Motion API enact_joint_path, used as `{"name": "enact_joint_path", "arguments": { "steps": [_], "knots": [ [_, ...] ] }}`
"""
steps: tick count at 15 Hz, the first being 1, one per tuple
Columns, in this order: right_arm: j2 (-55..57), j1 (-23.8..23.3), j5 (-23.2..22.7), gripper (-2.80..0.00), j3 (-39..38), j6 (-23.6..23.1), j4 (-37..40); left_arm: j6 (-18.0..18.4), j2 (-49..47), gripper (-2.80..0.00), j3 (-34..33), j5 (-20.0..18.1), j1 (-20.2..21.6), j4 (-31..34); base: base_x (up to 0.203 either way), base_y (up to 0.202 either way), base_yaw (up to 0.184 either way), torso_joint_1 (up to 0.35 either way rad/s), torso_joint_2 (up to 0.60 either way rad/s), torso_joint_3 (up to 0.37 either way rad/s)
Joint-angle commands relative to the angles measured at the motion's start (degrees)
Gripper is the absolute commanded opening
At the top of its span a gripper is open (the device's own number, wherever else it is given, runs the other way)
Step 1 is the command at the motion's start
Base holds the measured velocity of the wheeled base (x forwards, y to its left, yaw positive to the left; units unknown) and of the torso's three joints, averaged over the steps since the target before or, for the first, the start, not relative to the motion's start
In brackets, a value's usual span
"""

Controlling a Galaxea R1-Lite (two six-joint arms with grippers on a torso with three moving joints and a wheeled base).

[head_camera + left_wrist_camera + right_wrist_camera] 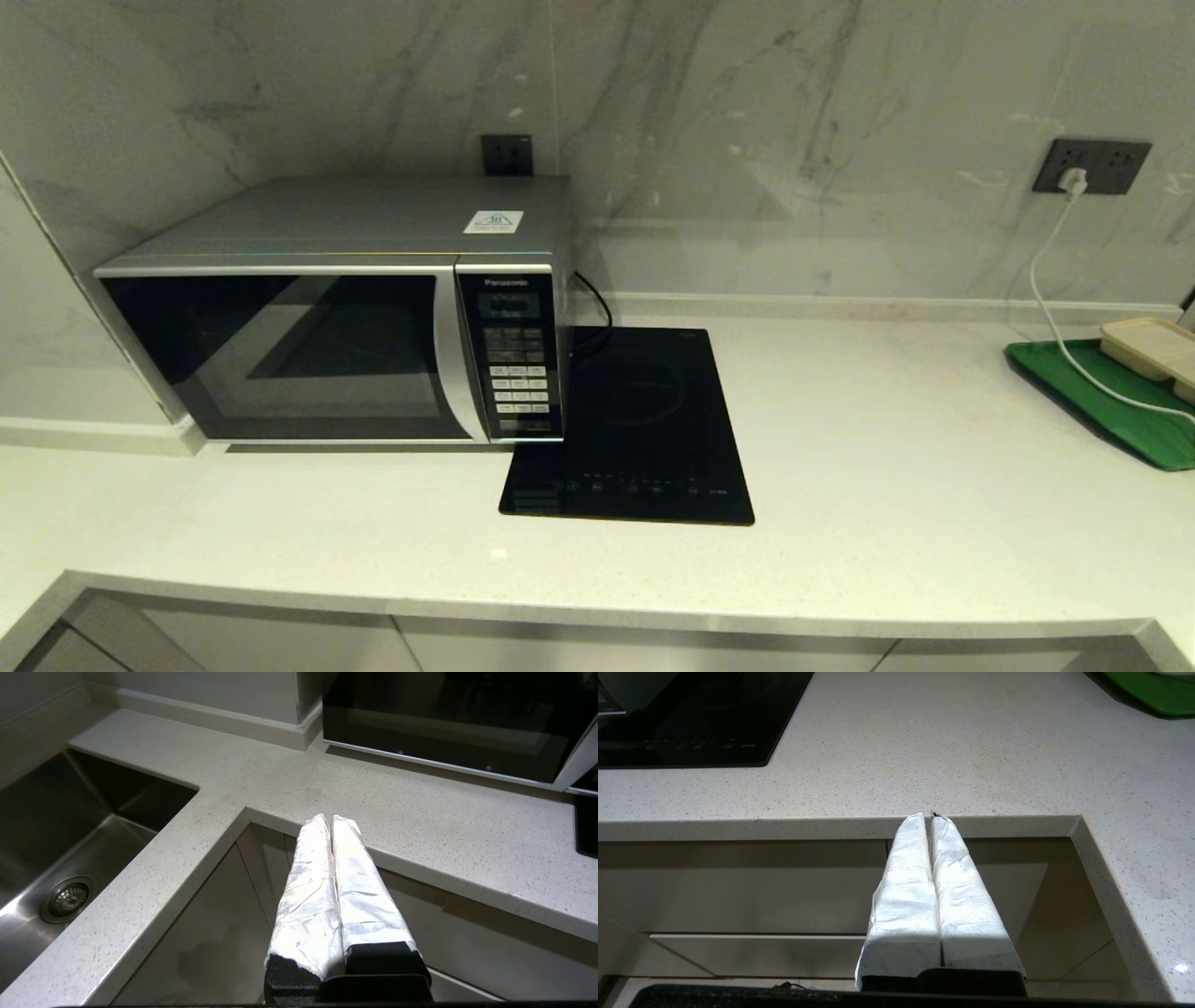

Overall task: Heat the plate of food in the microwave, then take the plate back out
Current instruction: Open the microwave oven

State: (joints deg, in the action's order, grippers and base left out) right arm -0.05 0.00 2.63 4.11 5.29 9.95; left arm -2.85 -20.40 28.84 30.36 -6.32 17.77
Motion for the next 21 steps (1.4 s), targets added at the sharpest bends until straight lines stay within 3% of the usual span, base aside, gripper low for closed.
{"name": "enact_joint_path", "arguments": {
  "steps": [1,5,8,10,12,14,16,18,21],
  "knots": [
    [0.05,0.09,0.0,-2.8,0.02,0.07,0.07,-0.07,4.32,-2.8,0.38,0.99,1.31,0.8,0.0,0.0,0.0,0.0,0.0,0.0],
    [0.05,0.0,0.0,-2.8,0.02,0.07,0.07,5.84,5.54,-2.8,-1.16,-1.9,9.22,-0.12,0.0,0.0,0.0,0.0,0.0,0.0],
    [0.05,0.0,0.0,-2.8,0.02,0.06,0.07,6.54,14.12,-2.8,-6.53,-9.48,7.07,-2.08,0.0,0.0,0.0,0.0,0.0,0.0],
    [0.05,0.03,0.0,-2.8,0.02,0.07,0.07,7.37,19.93,-2.8,-11.9,-20.13,6.52,-2.54,0.0,0.0,0.0,0.0,0.0,0.0],
    [0.05,0.0,0.0,-2.8,0.02,0.07,0.07,7.88,20.5,-2.8,-18.32,-23.04,6.37,-5.55,0.0,0.0,0.0,0.0,0.0,0.0],
    [0.05,0.01,0.0,-2.8,0.02,0.07,0.07,8.7,20.53,-2.8,-24.94,-24.76,6.33,-13.73,0.0,0.0,0.0,0.0,0.0,0.0],
    [0.05,0.02,0.0,-2.8,0.02,0.07,0.07,9.61,20.46,-2.8,-26.9,-31.13,6.32,-15.98,0.0,0.0,0.0,0.0,0.0,0.0],
    [0.05,0.07,0.0,-2.8,0.02,0.01,0.07,9.99,20.49,-2.8,-27.35,-32.56,6.31,-14.8,0.0,0.0,0.0,0.0,0.0,0.0],
    [0.05,0.01,0.0,-2.8,0.02,0.06,0.07,6.02,20.49,-2.8,-26.91,-31.81,6.32,-13.29,0.0,0.0,0.0,0.0,0.0,0.0]
  ]
}}
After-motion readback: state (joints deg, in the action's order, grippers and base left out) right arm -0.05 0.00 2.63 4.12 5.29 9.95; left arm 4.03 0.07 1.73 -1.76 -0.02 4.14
